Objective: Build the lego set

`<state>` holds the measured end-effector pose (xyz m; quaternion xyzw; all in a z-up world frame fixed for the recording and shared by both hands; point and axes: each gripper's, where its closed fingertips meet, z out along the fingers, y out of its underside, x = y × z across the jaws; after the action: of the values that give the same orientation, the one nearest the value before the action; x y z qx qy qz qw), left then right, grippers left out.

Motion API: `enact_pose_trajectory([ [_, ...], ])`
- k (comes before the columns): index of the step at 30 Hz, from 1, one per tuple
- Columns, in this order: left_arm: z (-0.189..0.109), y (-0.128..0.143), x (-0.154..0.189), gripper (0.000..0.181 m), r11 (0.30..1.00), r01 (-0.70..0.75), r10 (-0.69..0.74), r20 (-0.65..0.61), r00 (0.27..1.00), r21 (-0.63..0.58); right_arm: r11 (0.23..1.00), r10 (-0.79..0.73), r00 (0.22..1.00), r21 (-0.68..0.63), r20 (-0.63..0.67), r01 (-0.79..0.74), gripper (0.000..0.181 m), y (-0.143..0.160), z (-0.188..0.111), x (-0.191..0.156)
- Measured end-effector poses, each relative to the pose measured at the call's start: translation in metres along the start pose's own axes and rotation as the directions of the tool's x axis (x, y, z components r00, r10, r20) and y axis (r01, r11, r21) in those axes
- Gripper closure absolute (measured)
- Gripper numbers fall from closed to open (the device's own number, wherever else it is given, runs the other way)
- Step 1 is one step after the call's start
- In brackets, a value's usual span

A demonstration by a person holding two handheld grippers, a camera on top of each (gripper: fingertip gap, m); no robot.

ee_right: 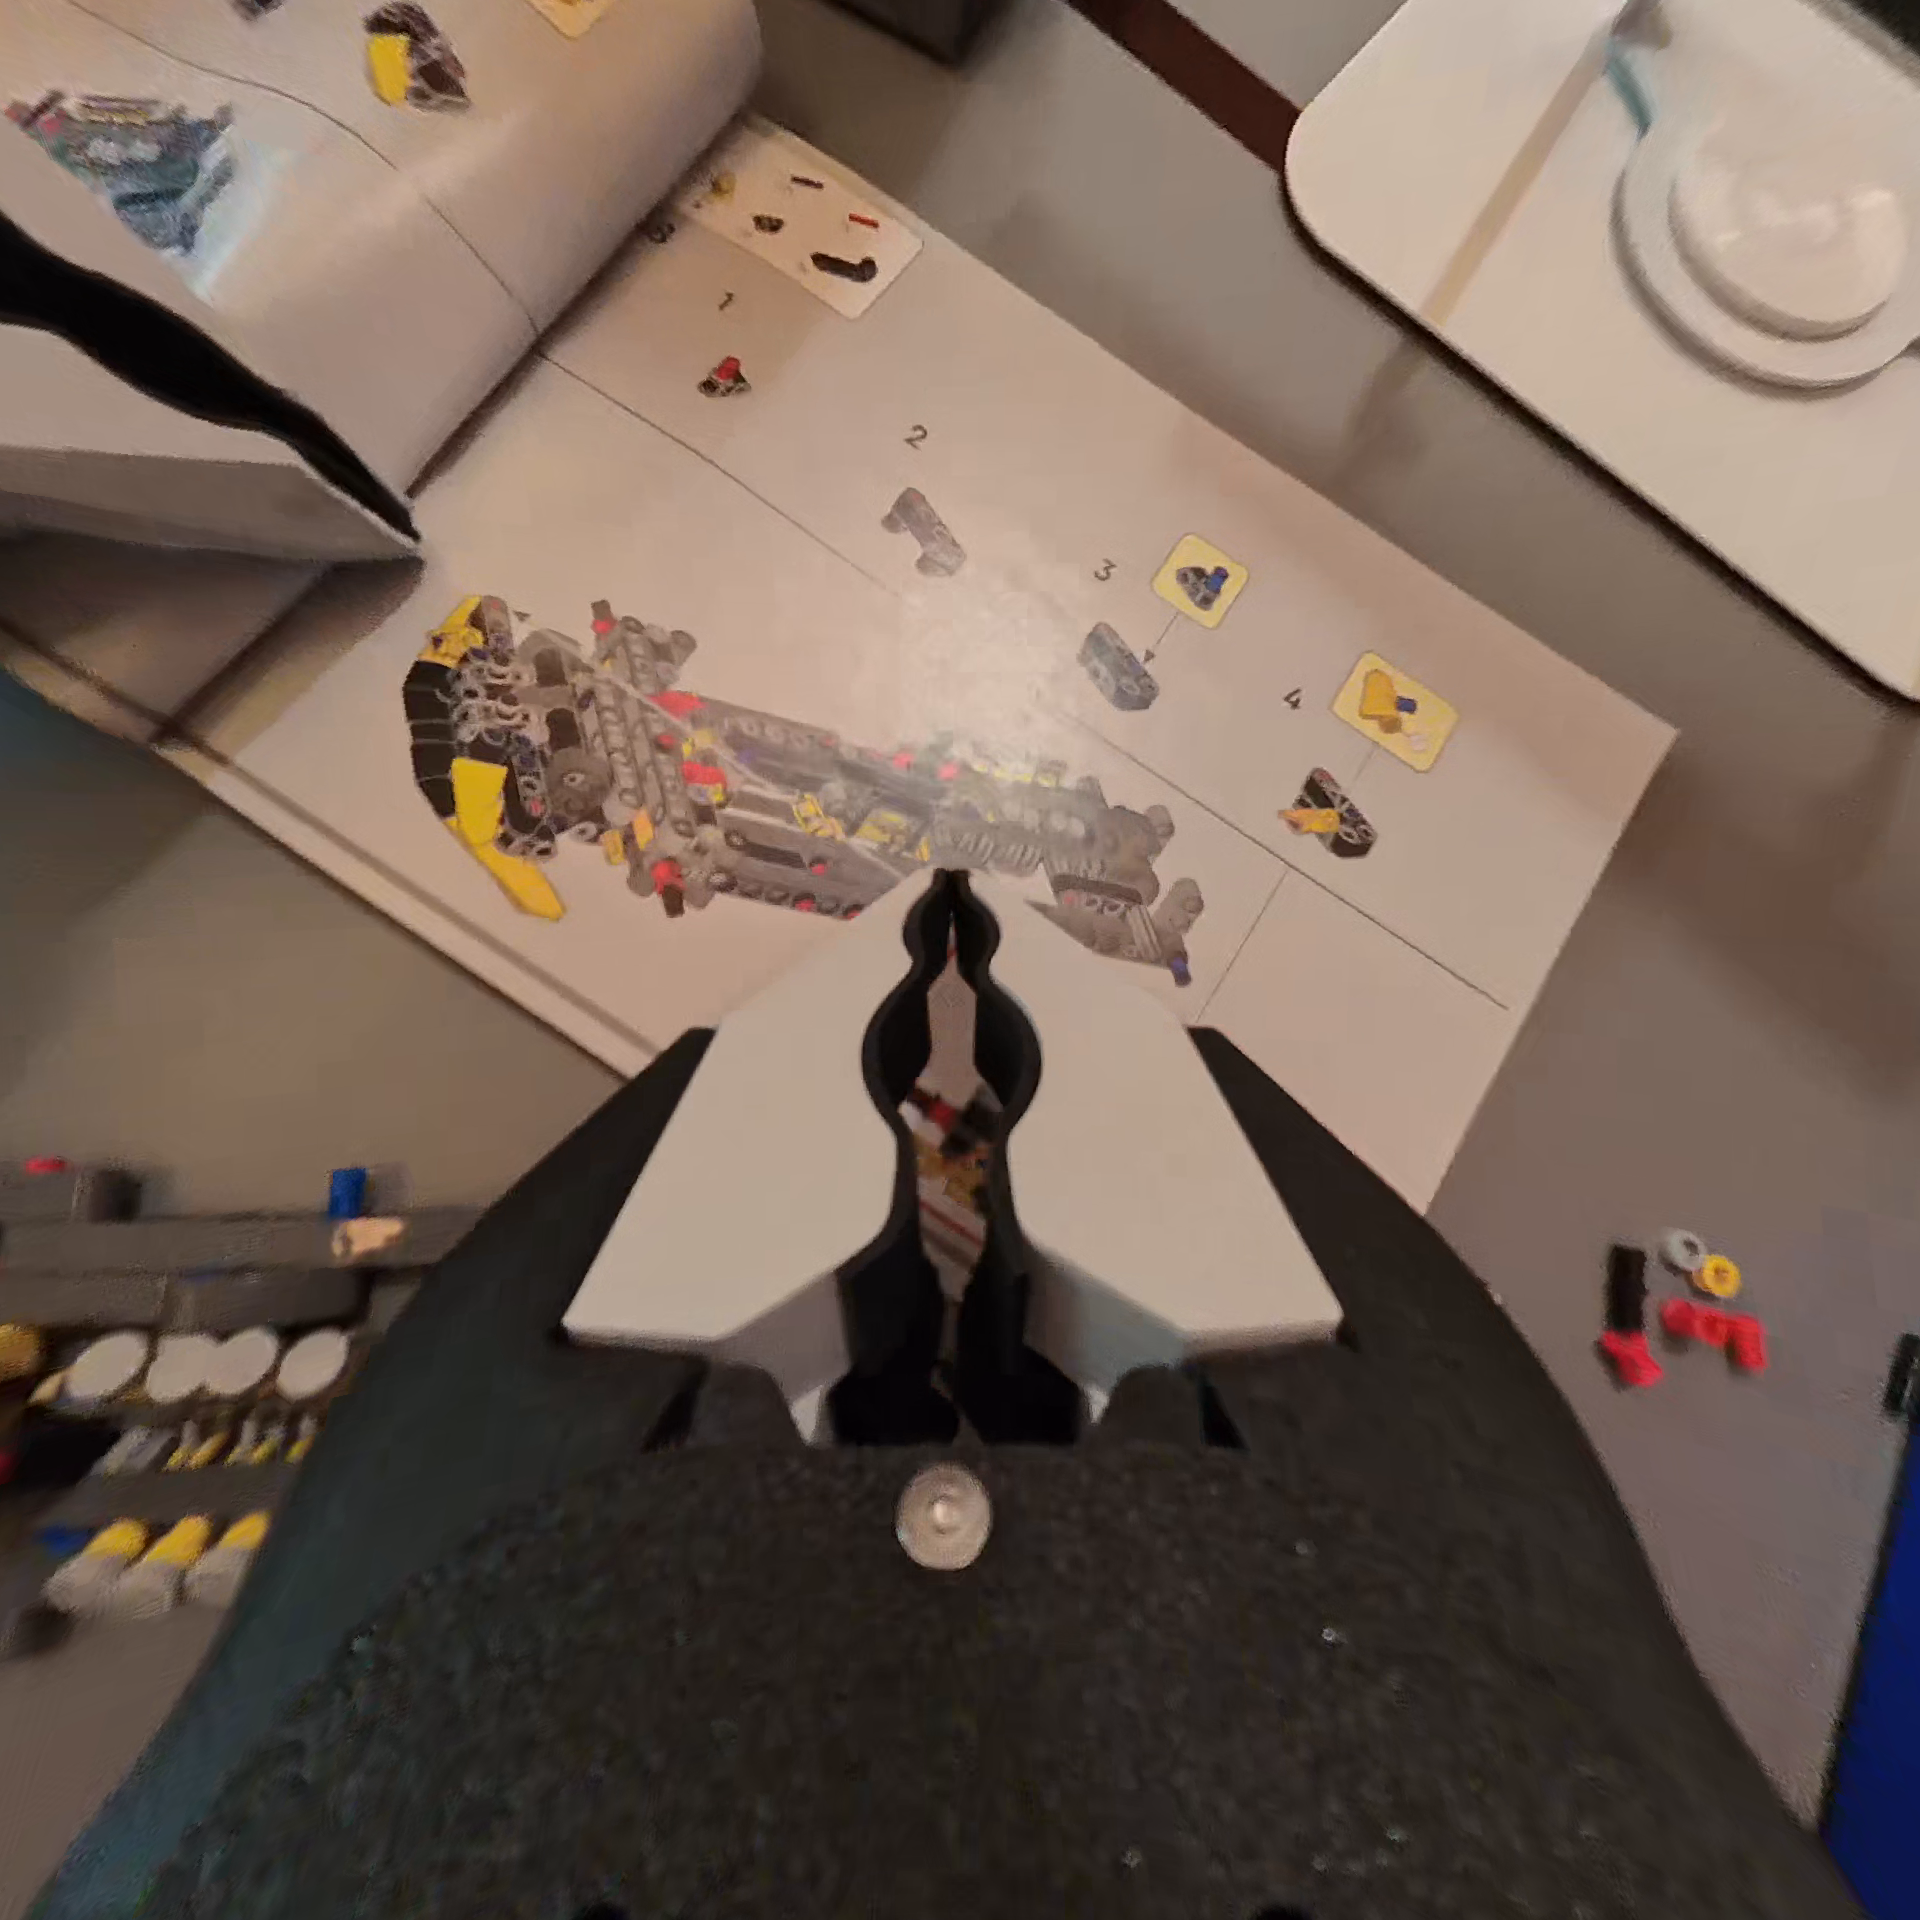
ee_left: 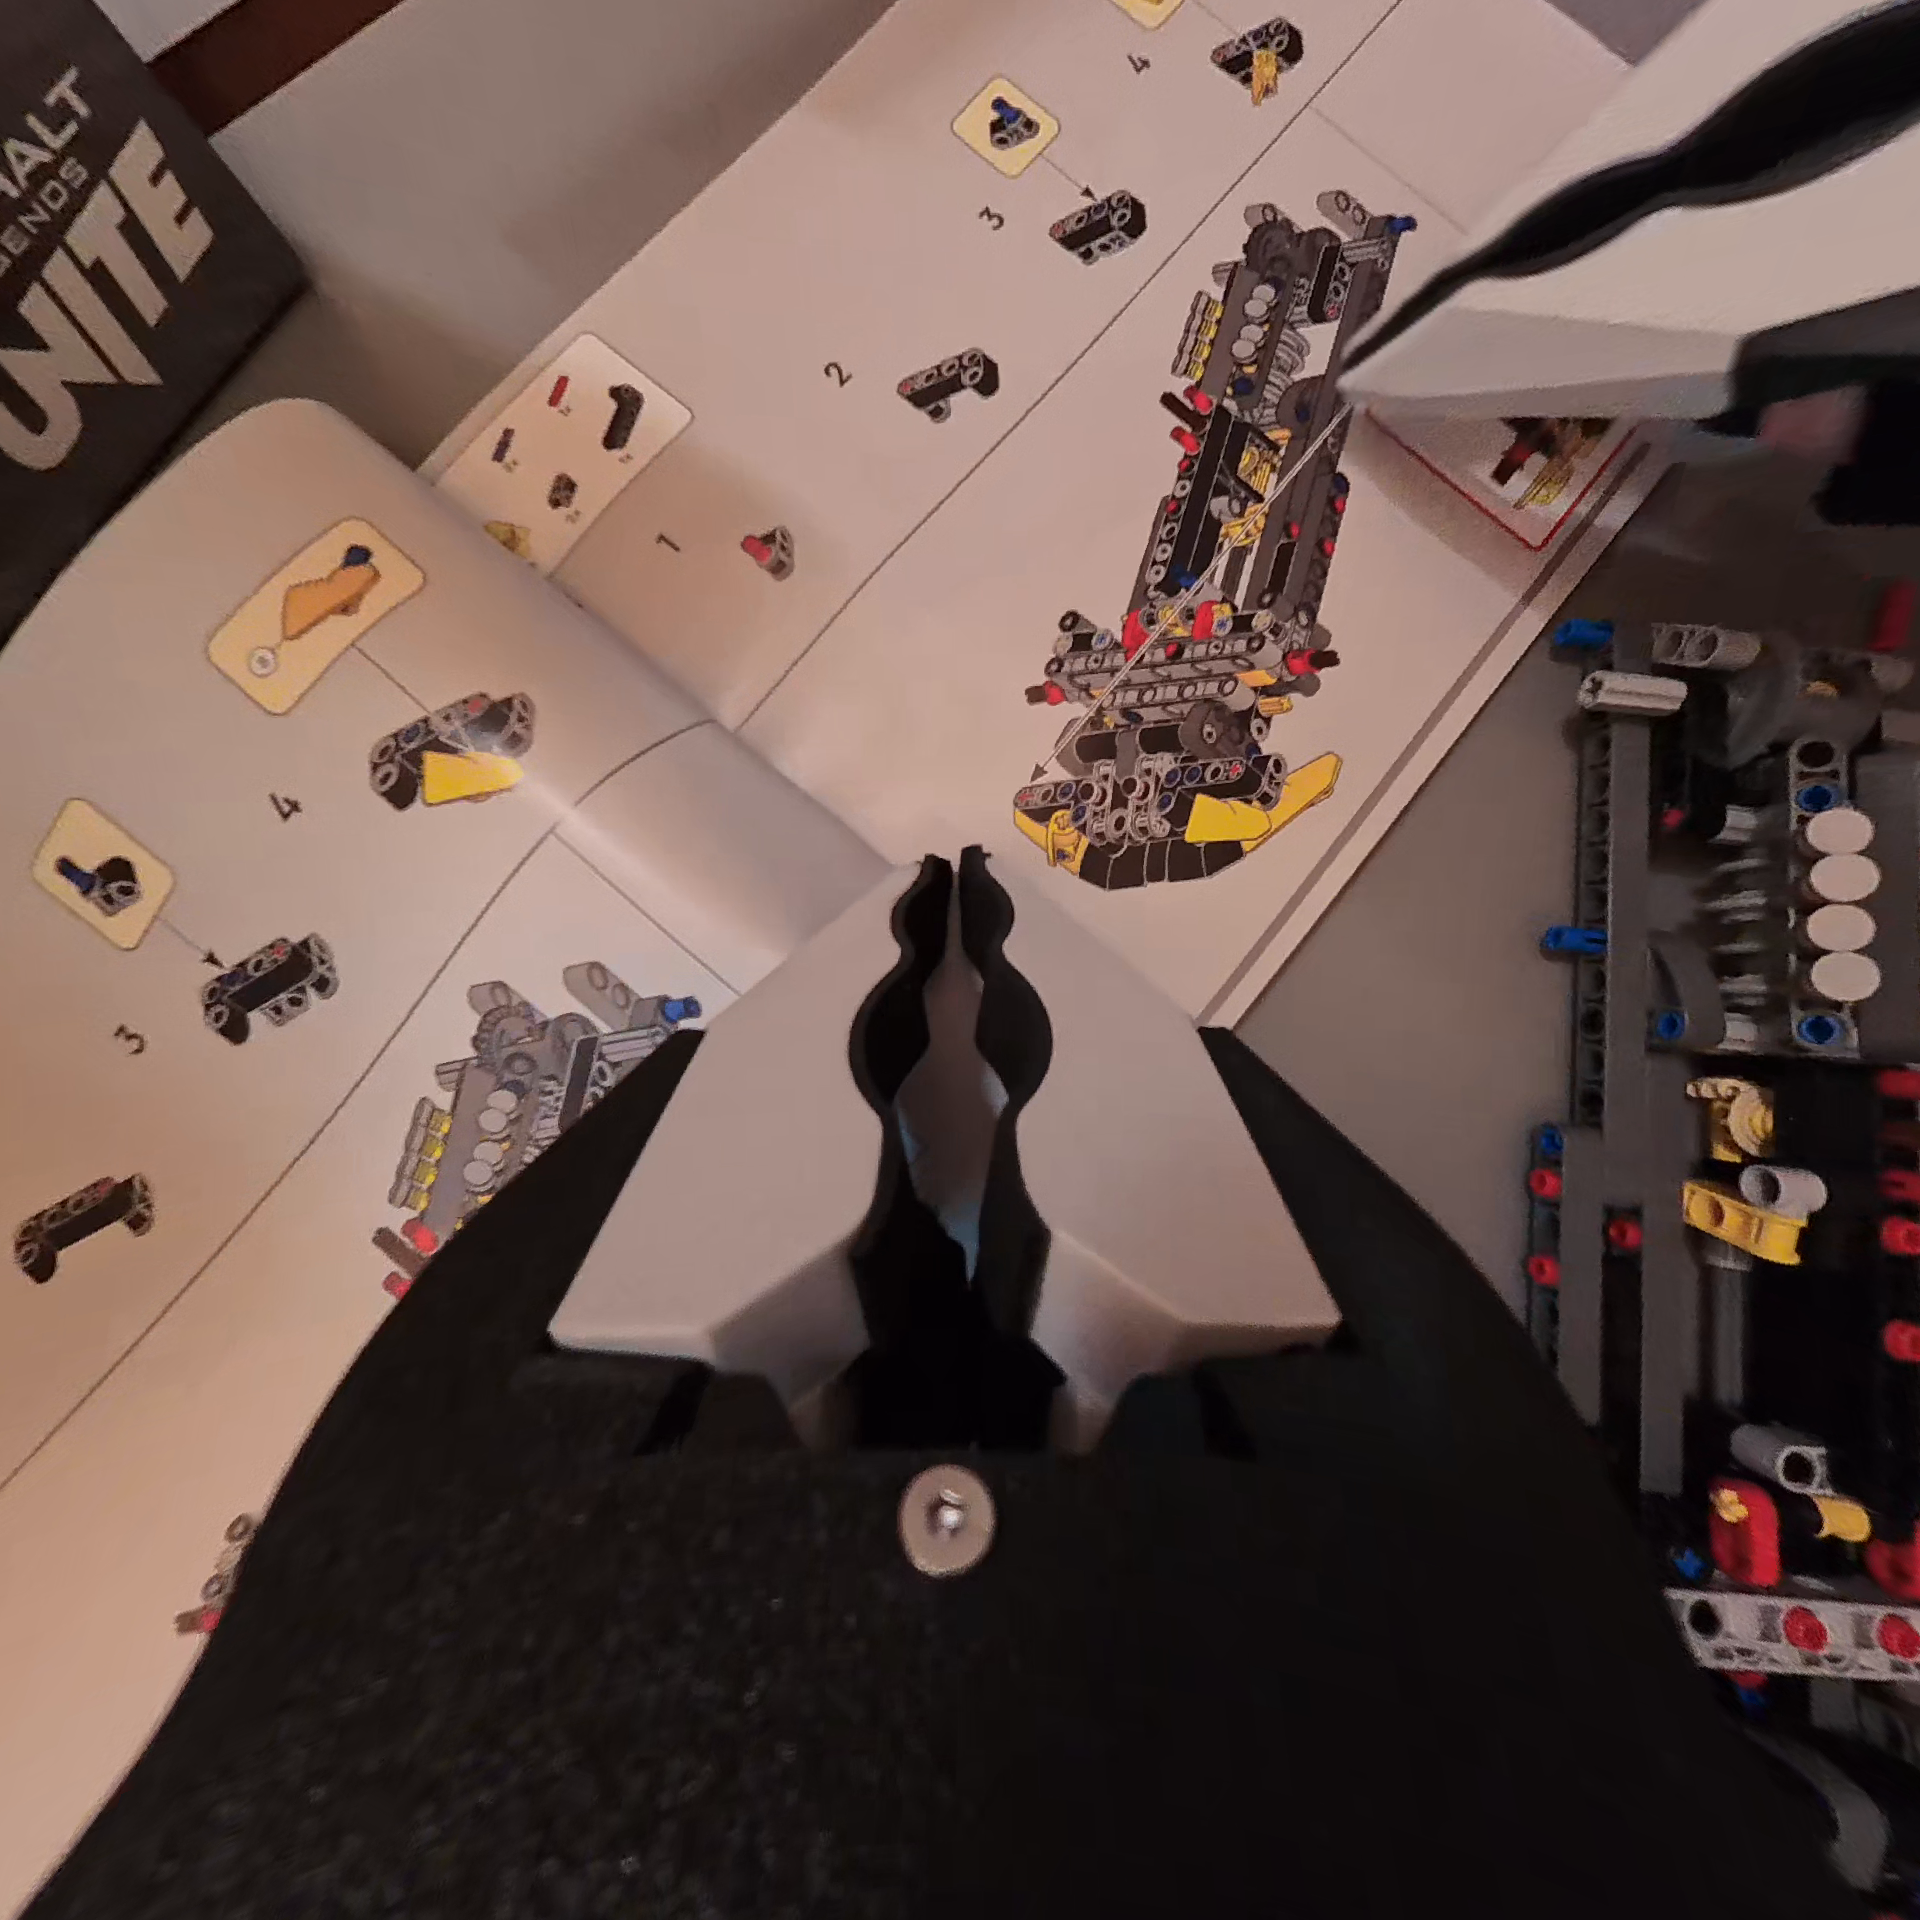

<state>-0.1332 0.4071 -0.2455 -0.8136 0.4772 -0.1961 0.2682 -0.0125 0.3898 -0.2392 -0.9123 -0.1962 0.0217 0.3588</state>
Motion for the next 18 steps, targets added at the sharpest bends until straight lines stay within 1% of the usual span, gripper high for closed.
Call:
enact_pose_trajectory([
  [2,0.0,0.001,-0.002,0.181,1.0,0.003,-0.003,-0.006,1.0,0.008,0.997,-0.048,0.999,-0.065,-0.019,0.047,0.181,0.007,0.01,0.003],
  [5,-0.005,0.006,-0.007,0.181,1.0,0.013,-0.013,-0.025,1.0,0.017,0.998,-0.063,0.997,-0.023,-0.035,0.062,0.181,0.005,0.01,0.001],
  [7,-0.008,0.008,-0.01,0.181,0.999,0.03,-0.028,-0.035,0.999,0.036,0.997,-0.075,0.996,-0.033,-0.049,0.073,0.181,0.006,0.01,0.002],
  [10,-0.014,0.01,-0.014,0.181,0.997,0.063,-0.061,-0.037,0.997,0.05,0.998,-0.044,0.998,-0.038,-0.053,0.042,0.181,0.006,0.009,0.002],
  [11,-0.017,0.013,-0.018,0.181,0.996,0.079,-0.078,-0.028,0.997,0.046,0.998,-0.049,0.997,-0.033,-0.054,0.047,0.181,0.006,0.009,0.002],
  [13,-0.021,0.027,-0.037,0.181,0.997,0.076,-0.076,0.054,0.996,0.013,0.999,-0.035,0.998,-0.023,-0.05,0.034,0.181,0.006,0.009,0.002],
  [14,-0.021,0.033,-0.043,0.181,0.997,0.075,-0.076,0.06,0.995,0.008,0.999,-0.032,0.998,-0.022,-0.049,0.031,0.181,0.007,0.009,0.003],
  [15,-0.022,0.036,-0.044,0.181,0.995,0.095,-0.096,0.041,0.995,0.016,0.999,-0.032,0.998,-0.02,-0.049,0.031,0.181,0.007,0.009,0.003],
  [18,-0.024,0.038,-0.046,0.181,0.994,0.105,-0.106,0.024,0.994,0.022,0.999,-0.041,0.997,-0.034,-0.067,0.038,0.181,0.008,0.008,0.004],
])
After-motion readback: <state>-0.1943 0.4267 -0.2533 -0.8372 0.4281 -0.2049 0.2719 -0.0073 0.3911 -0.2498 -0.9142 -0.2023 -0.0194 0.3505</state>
